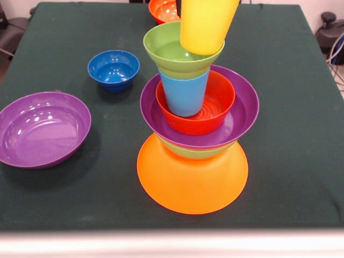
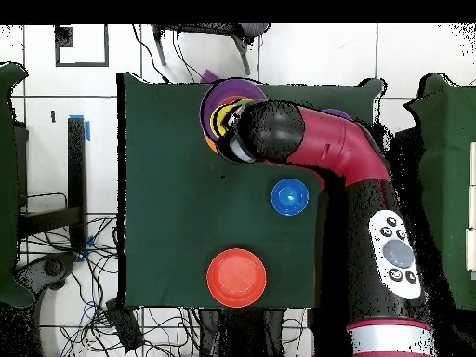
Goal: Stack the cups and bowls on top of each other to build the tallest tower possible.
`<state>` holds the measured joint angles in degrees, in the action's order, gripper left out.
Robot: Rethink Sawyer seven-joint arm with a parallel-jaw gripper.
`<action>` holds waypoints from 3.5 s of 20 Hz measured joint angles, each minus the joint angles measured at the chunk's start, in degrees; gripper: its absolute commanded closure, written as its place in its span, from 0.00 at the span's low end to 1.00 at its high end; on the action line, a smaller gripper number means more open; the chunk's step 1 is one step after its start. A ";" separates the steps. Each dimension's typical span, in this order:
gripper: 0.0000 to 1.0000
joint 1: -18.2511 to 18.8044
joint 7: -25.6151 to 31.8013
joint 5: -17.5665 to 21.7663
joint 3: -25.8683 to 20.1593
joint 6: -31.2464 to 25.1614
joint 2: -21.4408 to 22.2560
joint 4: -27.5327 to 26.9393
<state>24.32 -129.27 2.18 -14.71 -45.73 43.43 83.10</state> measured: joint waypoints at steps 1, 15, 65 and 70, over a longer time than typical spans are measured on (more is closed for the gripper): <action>1.00 0.02 0.00 -0.01 0.00 -0.01 0.00 -0.06; 1.00 0.47 0.00 -0.01 0.00 -0.01 -0.06 -0.18; 0.00 3.42 0.00 0.13 -0.01 -0.01 -0.06 -0.21; 0.00 3.42 0.00 0.13 -0.02 -0.01 -0.07 -0.21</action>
<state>27.75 -129.27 2.31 -14.72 -45.74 43.36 82.89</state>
